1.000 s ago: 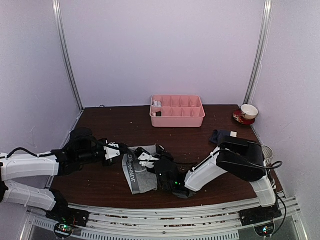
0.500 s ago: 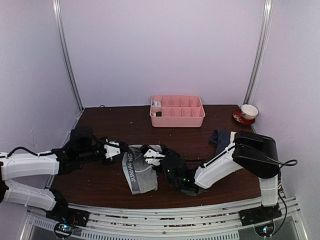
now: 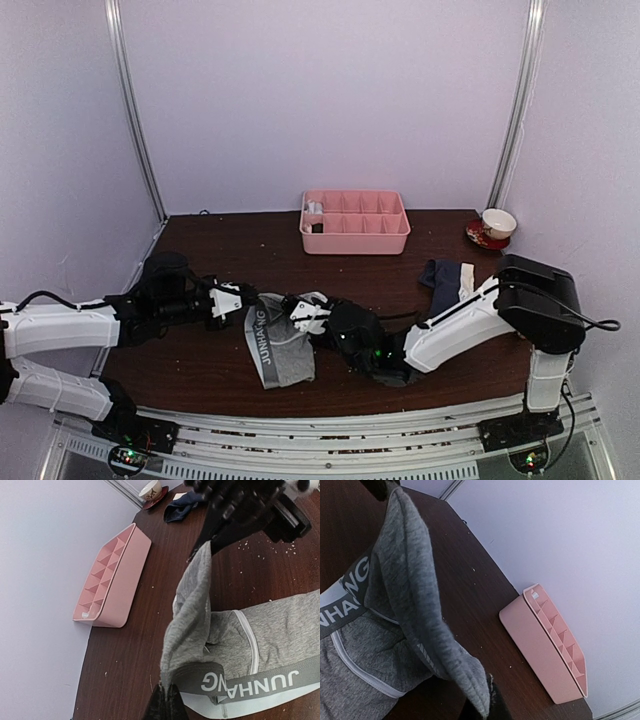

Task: Roll the underwear
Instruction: Pick up the underwear from the center of the board.

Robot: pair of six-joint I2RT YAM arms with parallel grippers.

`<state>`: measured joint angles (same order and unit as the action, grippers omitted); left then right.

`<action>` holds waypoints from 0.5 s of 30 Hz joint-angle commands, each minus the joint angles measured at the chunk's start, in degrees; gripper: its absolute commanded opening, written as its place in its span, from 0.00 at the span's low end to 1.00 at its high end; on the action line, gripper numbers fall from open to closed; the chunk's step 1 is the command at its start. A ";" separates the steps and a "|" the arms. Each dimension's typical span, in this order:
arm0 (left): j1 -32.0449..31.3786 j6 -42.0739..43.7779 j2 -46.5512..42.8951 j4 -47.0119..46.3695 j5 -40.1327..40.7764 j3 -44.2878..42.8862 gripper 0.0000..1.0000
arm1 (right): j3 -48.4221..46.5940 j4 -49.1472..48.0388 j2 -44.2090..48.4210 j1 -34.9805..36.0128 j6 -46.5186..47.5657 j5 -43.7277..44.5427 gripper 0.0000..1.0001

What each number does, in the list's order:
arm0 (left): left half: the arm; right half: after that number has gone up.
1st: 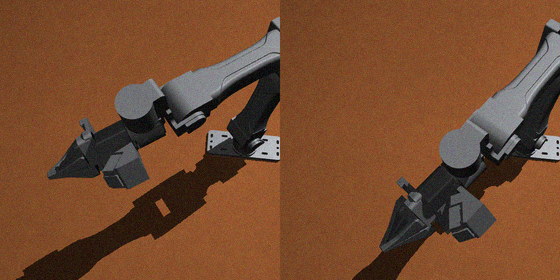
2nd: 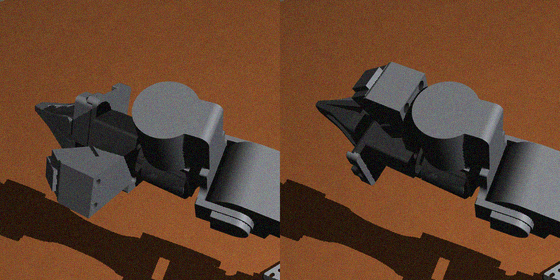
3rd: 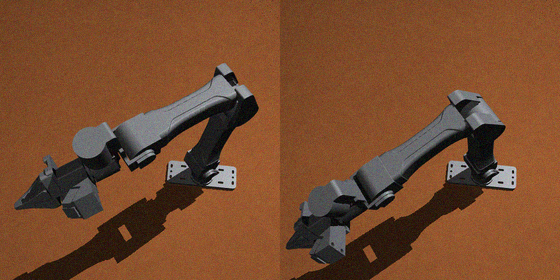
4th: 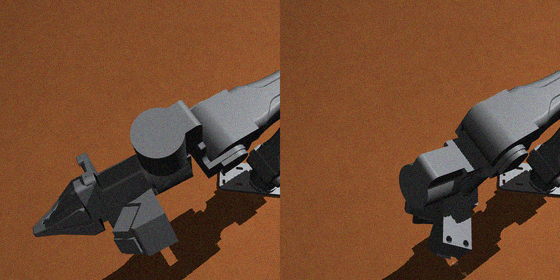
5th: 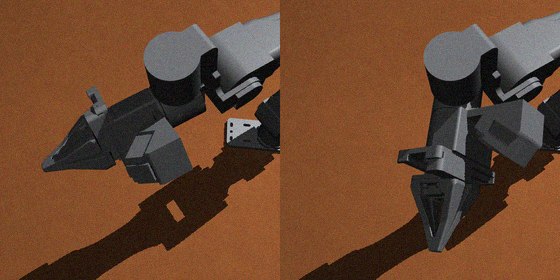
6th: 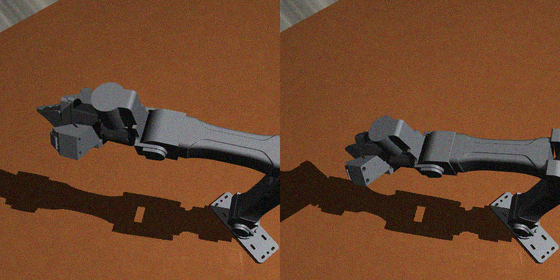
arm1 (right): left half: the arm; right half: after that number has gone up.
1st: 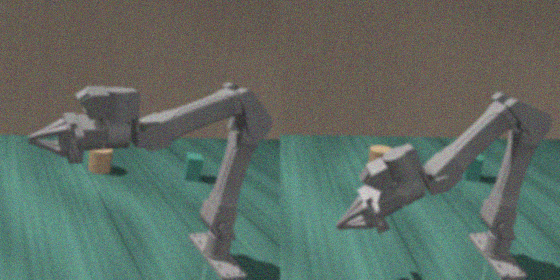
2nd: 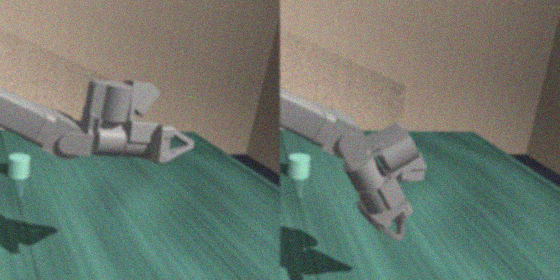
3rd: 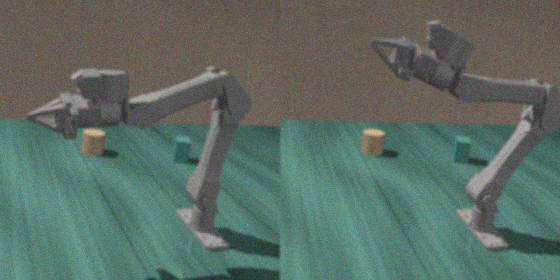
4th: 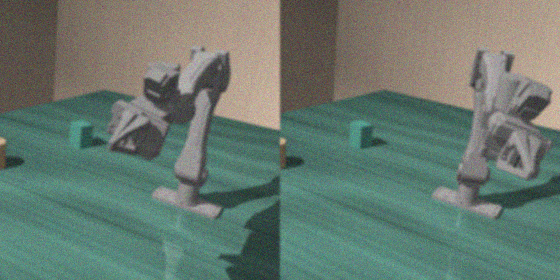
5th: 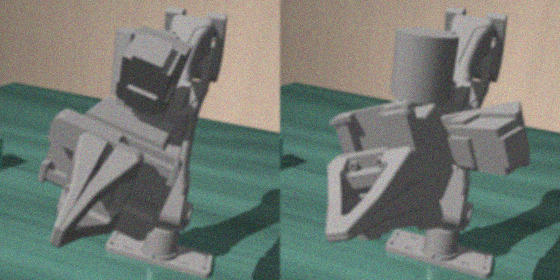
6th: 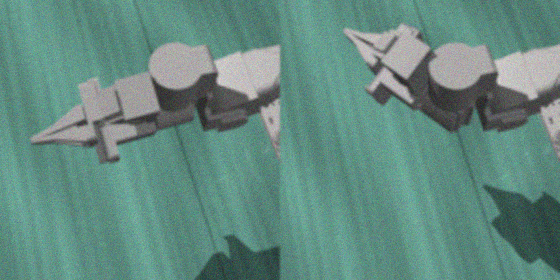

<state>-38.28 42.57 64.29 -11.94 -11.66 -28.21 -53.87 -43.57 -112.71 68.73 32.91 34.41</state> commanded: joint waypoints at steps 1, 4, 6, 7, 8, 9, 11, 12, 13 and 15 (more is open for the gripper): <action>0.48 1.54 -2.35 3.76 -3.58 -4.79 0.00 | -0.97 9.36 8.02 -0.25 -2.67 -4.42 0.00; 0.43 3.08 -4.66 10.10 -6.54 -8.81 0.00 | -3.45 19.22 12.51 -0.26 -4.78 -7.62 0.00; 0.39 4.16 -6.11 13.80 -8.57 -11.27 0.00 | -5.69 26.37 15.54 -0.21 -6.06 -9.83 0.00; 0.32 4.78 -6.76 16.01 -9.64 -12.46 0.00 | -6.77 30.08 16.83 -0.20 -6.48 -10.84 0.00; 0.31 5.30 -7.37 18.05 -10.55 -13.74 0.00 | -8.07 33.84 17.96 -0.25 -6.98 -11.72 0.00; 0.27 5.98 -8.01 20.13 -11.54 -14.93 0.00 | -9.34 37.64 18.87 -0.24 -7.46 -12.45 0.00; 0.08 7.30 -9.44 24.41 -12.98 -17.17 0.00 | -11.95 46.06 20.30 -0.11 -8.08 -13.46 0.00; 0.01 8.13 -10.45 26.38 -13.57 -18.21 0.00 | -13.29 49.55 20.91 -0.09 -8.67 -14.09 0.00; -0.05 8.47 -11.41 27.99 -13.93 -19.15 0.00 | -14.50 52.71 21.67 0.04 -8.99 -14.65 0.00; -0.17 9.09 -13.62 30.47 -14.47 -20.45 0.00 | -16.28 57.48 23.26 0.64 -9.41 -15.19 0.00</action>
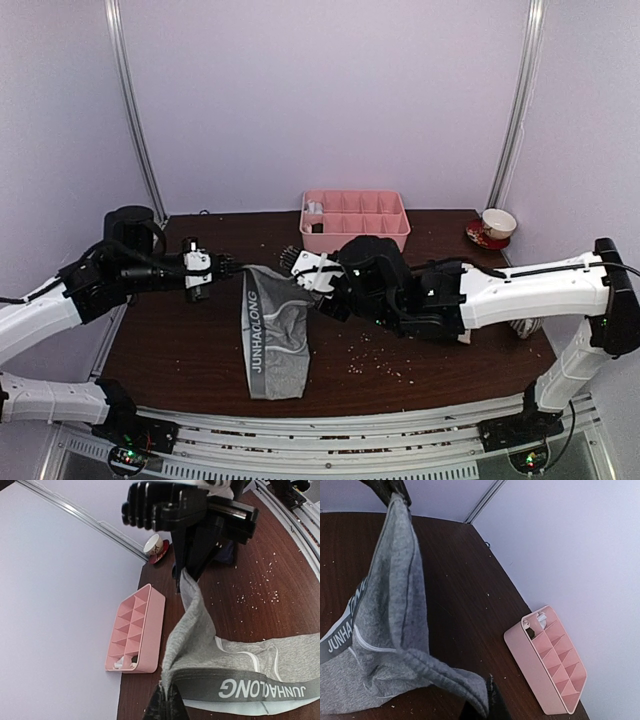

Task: Roll the underwear
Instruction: Flatten out the underwear at the center of the board.

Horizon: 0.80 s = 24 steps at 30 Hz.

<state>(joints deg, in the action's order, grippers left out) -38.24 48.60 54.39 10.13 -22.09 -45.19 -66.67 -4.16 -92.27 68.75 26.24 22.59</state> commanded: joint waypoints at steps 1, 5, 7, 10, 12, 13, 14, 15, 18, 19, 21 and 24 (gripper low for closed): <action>-0.20 3.45 -4.89 9.47 -4.46 -3.90 0.00 | -4.22 20.05 3.60 1.08 -2.80 -3.53 0.00; -0.42 5.13 -8.86 13.64 -7.13 -4.63 0.00 | -9.54 29.99 4.89 3.93 -2.93 -5.65 0.00; -0.65 5.56 -10.18 15.44 -8.21 -4.79 0.00 | -12.28 34.79 4.78 5.65 -3.16 -6.92 0.00; -0.95 6.35 -11.40 18.74 -9.72 -5.37 0.00 | -15.66 40.53 4.66 8.15 -3.44 -7.78 0.00; -1.03 6.96 -12.11 21.05 -11.02 -6.04 0.00 | -17.49 42.99 5.23 9.86 -3.71 -8.29 0.00; -1.12 7.03 -12.57 21.72 -11.76 -6.18 0.00 | -18.17 43.75 5.47 10.82 -3.88 -8.30 0.00; -1.10 7.08 -13.11 22.29 -12.64 -6.30 0.00 | -18.84 44.33 5.90 11.58 -4.03 -8.45 0.00; -1.08 7.23 -13.77 22.97 -14.14 -6.31 0.00 | -19.37 45.07 6.39 12.60 -4.08 -8.70 0.00; -1.21 7.92 -15.96 24.76 -18.30 -6.60 0.00 | -21.47 46.81 6.76 15.51 -4.33 -9.40 0.00; -1.16 7.92 -16.76 25.17 -19.51 -6.81 0.00 | -22.43 47.58 6.69 16.72 -4.49 -9.64 0.00; -1.18 6.92 -18.22 25.50 -21.63 -7.29 0.00 | -24.16 48.48 6.56 18.36 -4.59 -10.01 0.00; -1.16 5.15 -18.49 25.47 -22.37 -8.30 0.00 | -25.96 48.06 6.71 19.13 -4.56 -9.56 0.00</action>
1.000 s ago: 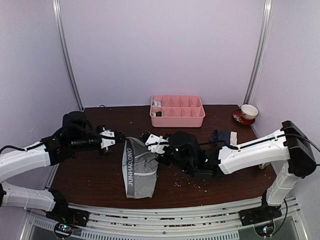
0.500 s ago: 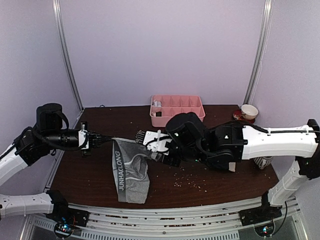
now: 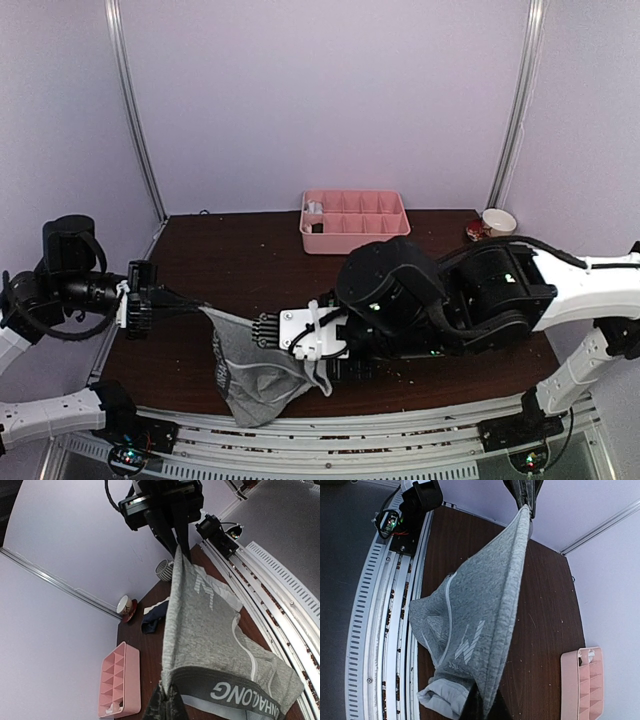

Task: Roll the underwear
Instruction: Flatten out the underwear at the center of the board.

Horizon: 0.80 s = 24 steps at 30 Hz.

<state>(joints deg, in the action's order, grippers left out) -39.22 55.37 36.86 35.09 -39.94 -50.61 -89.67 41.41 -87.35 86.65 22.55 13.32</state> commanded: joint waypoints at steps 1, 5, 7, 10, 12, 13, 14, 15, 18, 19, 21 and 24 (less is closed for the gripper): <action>-0.18 -2.27 -0.43 0.50 -4.08 -3.37 0.00 | -3.05 2.04 1.87 1.17 -0.61 0.74 0.00; -0.22 -6.65 2.78 -3.45 0.99 -4.16 0.00 | -2.12 -2.27 1.96 -2.09 0.87 4.44 0.00; -0.22 -9.19 4.80 -8.27 5.38 -2.93 0.00 | -2.53 -3.20 0.81 -5.45 1.36 4.47 0.00; -0.20 -10.49 9.44 -13.32 11.18 -1.61 0.00 | -1.95 -5.31 -1.80 -11.64 2.46 4.33 0.00; -0.08 -10.83 12.85 -16.02 14.69 -0.99 0.00 | -1.32 -7.12 -4.03 -17.03 3.31 2.54 0.00; -0.14 -11.17 14.59 -17.65 16.42 -0.70 0.00 | -1.16 -8.04 -5.43 -19.18 3.81 1.70 0.00; -0.10 -11.52 16.34 -19.42 18.29 -0.52 0.00 | -1.14 -8.88 -6.85 -21.07 4.37 1.27 0.00; -0.09 -11.94 18.84 -21.21 20.23 -0.39 0.00 | -1.42 -9.83 -8.46 -22.90 4.89 1.26 0.00; 0.53 -13.29 24.53 -27.77 27.21 -0.72 0.00 | -3.11 -12.20 -12.38 -26.46 6.42 2.00 0.00; 0.86 -13.59 26.08 -29.64 28.71 -1.08 0.00 | -3.60 -12.64 -13.22 -26.98 6.83 2.33 0.00; 1.06 -13.47 28.65 -31.68 30.20 -2.53 0.00 | -5.41 -12.76 -14.24 -27.23 8.13 2.41 0.00; 1.10 -12.35 29.41 -33.13 29.40 -4.16 0.00 | -8.20 -11.39 -13.94 -26.95 9.15 0.45 0.00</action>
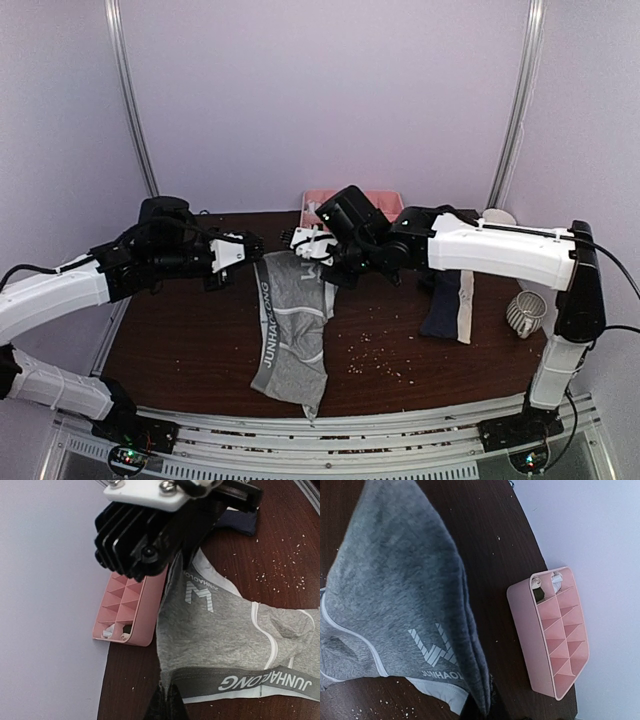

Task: Roll the underwear
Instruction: Flatten out the underwear at the center of the board, then fold the underwear at the center of the board.

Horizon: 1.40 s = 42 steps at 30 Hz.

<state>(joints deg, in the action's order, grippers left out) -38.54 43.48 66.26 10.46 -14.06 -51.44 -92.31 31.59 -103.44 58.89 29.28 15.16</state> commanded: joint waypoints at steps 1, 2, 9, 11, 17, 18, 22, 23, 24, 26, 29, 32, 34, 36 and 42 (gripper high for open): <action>0.42 0.02 -0.37 -8.34 2.91 -3.86 0.00 | -6.13 -1.14 2.82 1.17 2.70 -1.74 0.00; 0.43 0.43 -1.00 -8.13 2.21 -4.38 0.00 | -6.38 -0.67 3.63 1.59 3.05 -1.93 0.00; 0.33 3.60 -11.78 -1.52 -4.76 -1.90 0.00 | -2.41 4.01 12.03 8.62 3.70 -2.05 0.00; 0.11 4.68 -15.99 2.29 -8.13 -0.31 0.00 | -0.60 5.05 15.17 12.45 3.09 -1.25 0.00; -0.55 6.42 -30.91 10.89 -18.88 3.20 0.00 | 0.82 7.12 19.52 24.94 -0.79 2.81 0.00; -0.55 6.28 -33.11 11.72 -20.76 3.05 0.00 | 0.68 7.19 19.66 26.42 -1.21 3.95 0.00; -0.51 4.58 -38.83 12.23 -24.71 1.87 0.00 | -1.43 7.96 18.97 29.95 -2.02 6.95 0.00; -0.53 3.99 -38.65 11.97 -23.73 1.65 0.00 | -1.76 7.57 18.71 30.04 -2.17 7.95 0.00; -0.50 3.07 -37.83 11.43 -22.20 1.72 0.00 | -1.49 6.82 18.59 29.74 -1.91 9.87 0.00; -0.54 2.44 -34.96 10.50 -18.36 2.42 0.00 | -0.70 5.43 17.90 27.47 -1.20 11.30 0.00; -0.49 1.79 -28.67 7.74 -9.88 4.61 0.00 | -1.10 4.98 15.00 20.16 -0.80 7.63 0.00; -0.34 1.93 -19.52 2.51 -1.77 6.72 0.00 | -1.21 3.43 10.19 10.78 1.01 2.28 0.00; -0.03 1.68 -12.73 -1.71 2.34 6.98 0.00 | -2.12 2.72 5.25 5.76 2.33 -1.50 0.00; 0.62 1.69 -4.86 -5.80 5.60 6.18 0.00 | -4.03 1.53 -0.69 -0.37 3.79 -4.53 0.00; 6.65 0.62 21.64 -10.49 11.64 -5.06 0.00 | -17.14 0.33 -19.28 -8.77 7.70 -8.03 0.00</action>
<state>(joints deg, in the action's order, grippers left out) -36.03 45.89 76.79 7.18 -9.45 -48.69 -101.89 32.88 -115.79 53.15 33.52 10.94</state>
